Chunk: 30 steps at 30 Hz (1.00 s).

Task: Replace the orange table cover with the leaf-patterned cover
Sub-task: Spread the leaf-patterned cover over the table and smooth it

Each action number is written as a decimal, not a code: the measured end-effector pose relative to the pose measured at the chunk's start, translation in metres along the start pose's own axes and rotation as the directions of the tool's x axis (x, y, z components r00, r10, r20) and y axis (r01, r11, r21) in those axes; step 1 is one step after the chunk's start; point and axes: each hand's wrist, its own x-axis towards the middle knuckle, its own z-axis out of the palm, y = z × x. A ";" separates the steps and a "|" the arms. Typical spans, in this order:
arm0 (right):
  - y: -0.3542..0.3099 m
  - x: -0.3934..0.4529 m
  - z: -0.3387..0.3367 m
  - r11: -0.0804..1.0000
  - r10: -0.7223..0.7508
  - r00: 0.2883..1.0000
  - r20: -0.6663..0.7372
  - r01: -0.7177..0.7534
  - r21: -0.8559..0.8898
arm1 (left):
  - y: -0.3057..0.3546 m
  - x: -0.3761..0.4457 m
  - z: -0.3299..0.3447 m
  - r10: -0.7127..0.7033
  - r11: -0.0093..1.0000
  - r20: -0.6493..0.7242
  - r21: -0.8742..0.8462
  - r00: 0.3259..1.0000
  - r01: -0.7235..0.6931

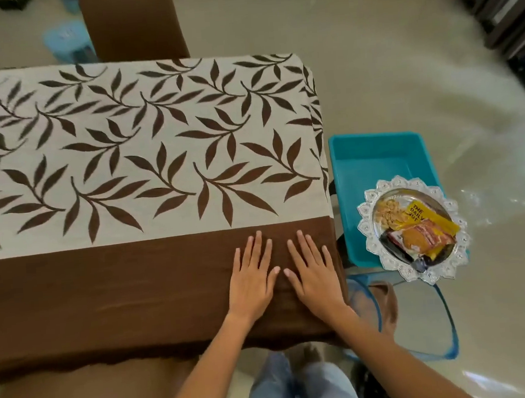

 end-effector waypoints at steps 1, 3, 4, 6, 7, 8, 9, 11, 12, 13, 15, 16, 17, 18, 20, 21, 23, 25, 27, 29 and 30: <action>0.007 -0.003 0.002 1.000 -0.020 1.000 -0.007 0.020 0.001 | 0.002 0.002 0.003 0.010 1.000 0.005 0.006 1.000 -0.010; 0.018 -0.006 0.001 1.000 -0.031 0.999 -0.010 0.031 0.002 | 0.009 0.006 0.007 0.012 1.000 0.010 0.002 1.000 -0.012; 0.023 -0.008 0.002 1.000 -0.027 1.000 -0.009 0.027 0.004 | 0.013 0.006 0.009 0.011 1.000 0.013 0.000 1.000 -0.011; 0.031 -0.012 0.002 1.000 -0.007 1.000 -0.004 0.007 0.017 | 0.022 0.007 0.012 0.010 1.000 0.018 0.008 1.000 -0.011; 0.035 -0.013 0.001 1.000 0.000 1.000 0.002 -0.001 0.028 | 0.027 0.008 0.012 0.007 1.000 0.025 0.011 1.000 -0.008; 0.039 -0.014 0.000 0.999 0.003 1.000 0.013 -0.003 0.036 | 0.032 0.009 0.012 0.003 1.000 0.036 0.004 0.999 -0.003; 0.043 -0.015 -0.001 0.999 0.000 1.000 0.020 0.000 0.035 | 0.036 0.008 0.013 0.002 1.000 0.042 -0.004 0.999 -0.002; 0.045 -0.018 -0.004 1.000 0.012 1.000 0.008 -0.012 0.027 | 0.040 0.005 0.017 0.000 1.000 0.046 -0.007 0.999 0.000; 0.041 -0.017 -0.007 0.998 0.044 0.999 -0.019 -0.043 0.044 | 0.041 0.003 0.018 -0.001 1.000 0.044 -0.004 0.999 0.001; 0.035 -0.012 -0.012 0.993 0.083 0.995 -0.059 -0.078 0.084 | 0.042 0.003 0.019 -0.002 1.000 0.039 -0.002 0.999 0.002; 0.016 0.013 -0.026 0.980 0.114 0.984 -0.135 -0.089 0.177 | 0.041 0.003 0.021 0.000 1.000 0.028 -0.004 1.000 0.000; 0.006 0.033 -0.030 0.977 0.097 0.983 -0.157 -0.063 0.204 | 0.040 0.004 0.021 0.002 1.000 0.028 -0.005 1.000 -0.002; -0.004 0.056 -0.033 0.976 0.075 0.984 -0.160 -0.040 0.213 | 0.041 0.004 0.021 0.002 1.000 0.033 -0.008 0.999 -0.001; -0.011 0.080 -0.033 0.980 0.060 0.987 -0.149 -0.029 0.199 | 0.041 0.004 0.021 -0.001 1.000 0.040 -0.013 0.999 0.001; -0.018 0.121 -0.028 0.993 0.037 0.994 -0.104 -0.024 0.120 | 0.042 0.002 0.021 -0.014 1.000 0.046 -0.016 0.999 0.015; -0.016 0.134 -0.024 0.997 0.023 0.997 -0.073 -0.018 0.072 | 0.043 0.000 0.022 -0.022 1.000 0.043 -0.018 0.999 0.023; -0.007 0.140 -0.013 1.000 -0.019 0.999 -0.029 0.019 -0.012 | 0.044 -0.008 0.024 -0.026 0.999 0.043 -0.028 0.999 0.027; 0.003 0.127 -0.009 0.997 -0.066 0.997 -0.044 0.065 -0.032 | 0.048 -0.020 0.027 -0.006 0.999 0.046 -0.034 0.999 0.008; 0.011 0.109 -0.008 0.997 -0.078 0.995 -0.055 0.078 -0.015 | 0.055 -0.031 0.029 0.016 0.999 0.057 -0.045 0.998 -0.013; 0.017 0.098 -0.009 0.997 -0.075 0.996 -0.046 0.074 -0.015 | 0.061 -0.036 0.026 0.030 0.995 0.044 -0.098 0.999 -0.026; 0.020 0.096 -0.010 0.997 -0.080 0.996 -0.042 0.080 -0.016 | 0.060 -0.033 0.021 0.022 0.991 0.014 -0.134 1.000 -0.020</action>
